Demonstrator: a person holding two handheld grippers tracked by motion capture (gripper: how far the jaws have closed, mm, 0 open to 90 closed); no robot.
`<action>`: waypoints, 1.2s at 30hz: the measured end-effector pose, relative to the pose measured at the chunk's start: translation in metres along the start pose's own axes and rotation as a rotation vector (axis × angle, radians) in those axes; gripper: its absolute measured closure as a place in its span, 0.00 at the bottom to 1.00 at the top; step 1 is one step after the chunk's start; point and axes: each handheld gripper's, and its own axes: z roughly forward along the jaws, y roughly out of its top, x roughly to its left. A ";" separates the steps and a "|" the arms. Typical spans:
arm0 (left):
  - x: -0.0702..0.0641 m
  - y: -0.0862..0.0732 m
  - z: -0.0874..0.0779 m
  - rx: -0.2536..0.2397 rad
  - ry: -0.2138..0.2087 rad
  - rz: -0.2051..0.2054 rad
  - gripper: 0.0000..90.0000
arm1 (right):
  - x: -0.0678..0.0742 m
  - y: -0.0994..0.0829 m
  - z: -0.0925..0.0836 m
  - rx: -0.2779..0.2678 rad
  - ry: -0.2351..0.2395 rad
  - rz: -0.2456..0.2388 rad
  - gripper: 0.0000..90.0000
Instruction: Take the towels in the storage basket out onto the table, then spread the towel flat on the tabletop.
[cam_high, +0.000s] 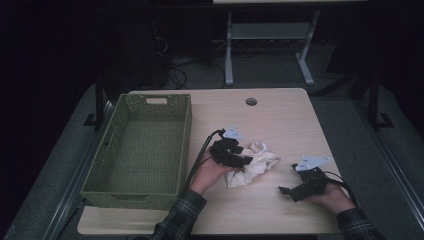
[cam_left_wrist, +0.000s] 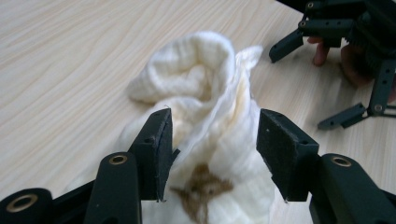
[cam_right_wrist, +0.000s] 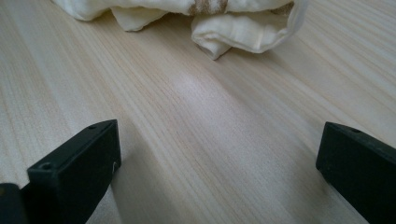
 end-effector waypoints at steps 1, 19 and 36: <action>-0.001 -0.003 -0.001 -0.003 0.002 -0.006 0.50 | 0.000 0.000 0.000 0.000 0.000 0.000 0.00; 0.000 -0.032 0.000 -0.016 0.104 -0.047 0.50 | -0.009 0.015 -0.014 -0.012 0.001 0.051 0.36; 0.009 0.000 0.020 -0.038 0.119 0.010 0.51 | -0.004 0.038 0.009 -0.003 0.110 0.060 0.65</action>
